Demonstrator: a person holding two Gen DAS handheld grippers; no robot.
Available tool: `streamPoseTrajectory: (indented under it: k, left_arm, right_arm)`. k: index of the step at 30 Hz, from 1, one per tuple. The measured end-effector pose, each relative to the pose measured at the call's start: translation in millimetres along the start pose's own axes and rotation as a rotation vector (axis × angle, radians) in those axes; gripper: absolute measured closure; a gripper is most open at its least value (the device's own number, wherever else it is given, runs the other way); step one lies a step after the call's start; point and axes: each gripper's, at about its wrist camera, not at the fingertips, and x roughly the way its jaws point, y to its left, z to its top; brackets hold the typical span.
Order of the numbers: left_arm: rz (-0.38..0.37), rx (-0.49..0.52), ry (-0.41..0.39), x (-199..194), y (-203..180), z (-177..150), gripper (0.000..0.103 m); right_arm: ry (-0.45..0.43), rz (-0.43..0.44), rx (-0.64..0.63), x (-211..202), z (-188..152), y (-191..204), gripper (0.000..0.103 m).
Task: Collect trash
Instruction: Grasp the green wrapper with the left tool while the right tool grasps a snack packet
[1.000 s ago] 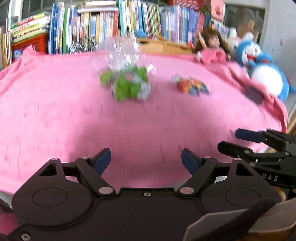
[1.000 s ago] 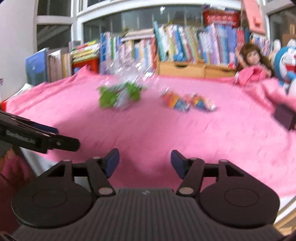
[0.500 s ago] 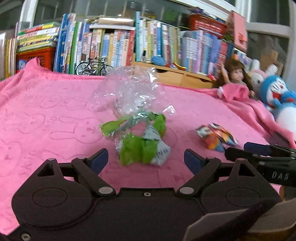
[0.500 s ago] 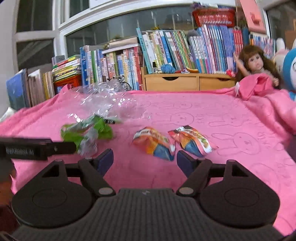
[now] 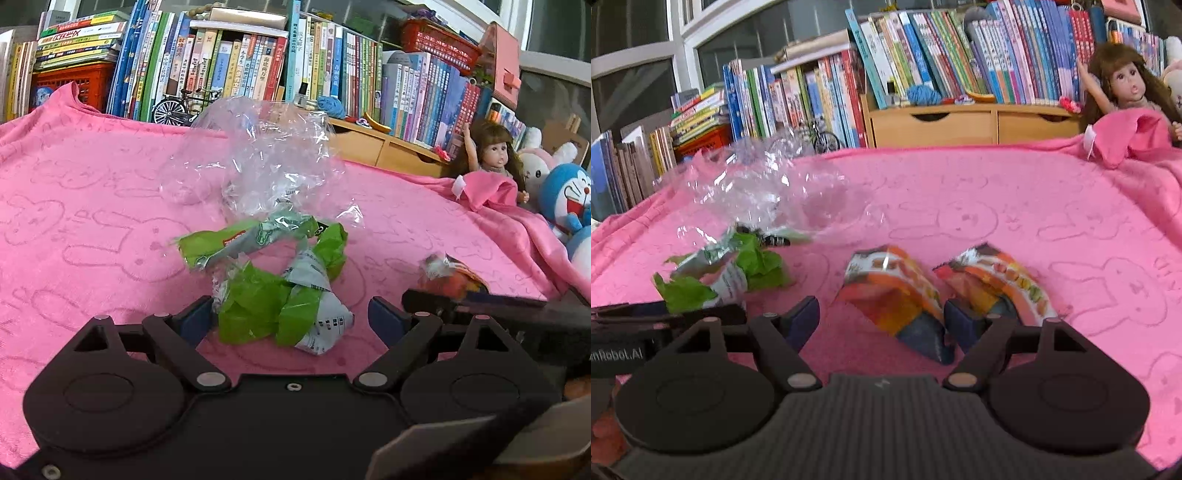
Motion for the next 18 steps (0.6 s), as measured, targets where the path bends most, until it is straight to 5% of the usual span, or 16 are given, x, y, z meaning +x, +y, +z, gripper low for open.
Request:
streamPoseTrajectory:
  k: [6, 10, 18]
  left_arm:
    - [-0.003, 0.017, -0.013, 1.4, -1.0, -2.2, 0.017]
    - [-0.008, 0.05, -0.011, -2.1, -5.0, -3.6, 0.029]
    - [-0.02, 0.12, -0.056, -27.1, -16.1, -4.6, 0.04]
  right_arm:
    - [-0.009, -0.004, -0.016, -2.6, -0.5, 4.0, 0.037]
    - [-0.02, -0.013, -0.037, -6.5, -1.5, 7.5, 0.055]
    - [-0.046, -0.01, -0.085, -20.3, -6.9, 19.0, 0.058]
